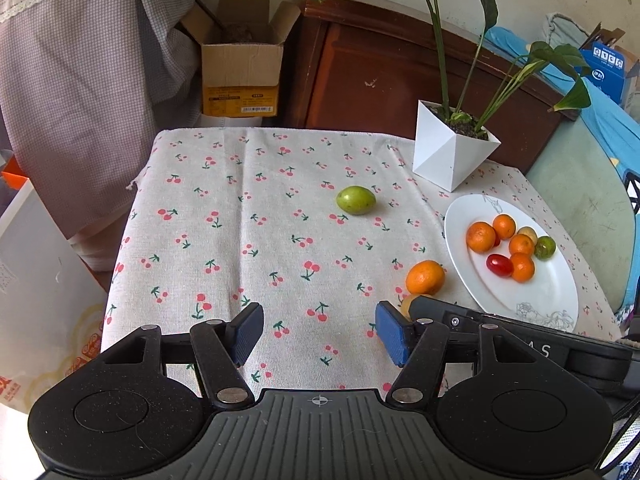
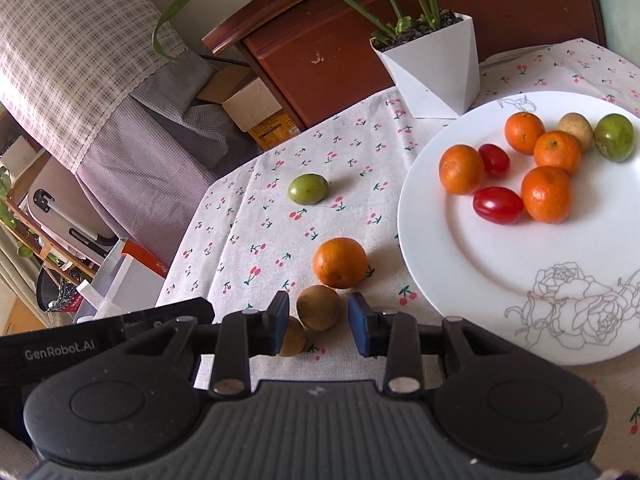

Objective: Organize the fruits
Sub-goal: 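Grasp a brown round fruit with the left tool while the right tool grasps another brown fruit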

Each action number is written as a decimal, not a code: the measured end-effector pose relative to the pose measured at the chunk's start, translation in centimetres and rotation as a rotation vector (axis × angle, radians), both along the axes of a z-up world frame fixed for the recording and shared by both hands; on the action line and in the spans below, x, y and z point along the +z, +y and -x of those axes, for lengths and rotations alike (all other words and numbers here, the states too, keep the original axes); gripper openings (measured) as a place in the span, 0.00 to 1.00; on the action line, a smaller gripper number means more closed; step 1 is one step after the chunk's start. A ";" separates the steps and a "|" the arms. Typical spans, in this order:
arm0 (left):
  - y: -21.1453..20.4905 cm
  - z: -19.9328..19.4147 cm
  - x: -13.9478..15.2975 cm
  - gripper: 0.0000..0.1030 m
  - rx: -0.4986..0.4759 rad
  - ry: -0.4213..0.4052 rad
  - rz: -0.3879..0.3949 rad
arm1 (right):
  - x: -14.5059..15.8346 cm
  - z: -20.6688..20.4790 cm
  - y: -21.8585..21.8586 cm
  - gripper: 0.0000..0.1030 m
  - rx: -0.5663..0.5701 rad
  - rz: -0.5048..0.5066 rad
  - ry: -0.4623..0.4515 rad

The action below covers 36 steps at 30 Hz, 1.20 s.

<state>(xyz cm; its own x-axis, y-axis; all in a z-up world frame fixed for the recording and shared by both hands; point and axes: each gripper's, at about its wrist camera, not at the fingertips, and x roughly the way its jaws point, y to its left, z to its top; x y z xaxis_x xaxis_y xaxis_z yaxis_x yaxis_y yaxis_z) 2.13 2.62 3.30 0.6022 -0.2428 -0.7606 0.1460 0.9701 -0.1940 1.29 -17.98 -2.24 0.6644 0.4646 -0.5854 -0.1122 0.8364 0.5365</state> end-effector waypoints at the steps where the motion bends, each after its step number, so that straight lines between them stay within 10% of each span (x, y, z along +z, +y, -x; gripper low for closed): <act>1: -0.2 0.1 -0.2 0.60 -0.015 0.003 -0.006 | 0.0 0.0 0.1 0.30 0.002 0.003 -0.003; 25: -5.3 1.0 -2.6 0.48 -0.233 -0.073 -0.027 | 0.4 0.7 -1.1 0.26 -0.013 0.079 0.005; 36: -5.8 0.9 -3.4 0.25 -0.261 -0.113 -0.051 | 0.2 0.7 -1.2 0.25 -0.009 0.073 0.000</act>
<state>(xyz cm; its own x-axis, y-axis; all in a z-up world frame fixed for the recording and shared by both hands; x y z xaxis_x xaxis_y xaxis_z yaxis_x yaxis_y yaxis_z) 1.26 -3.19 -0.09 0.6059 -0.3641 -0.7073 0.4101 0.9048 -0.1145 0.62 -19.15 -2.00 0.6683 0.4148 -0.6175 -0.1046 0.8743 0.4741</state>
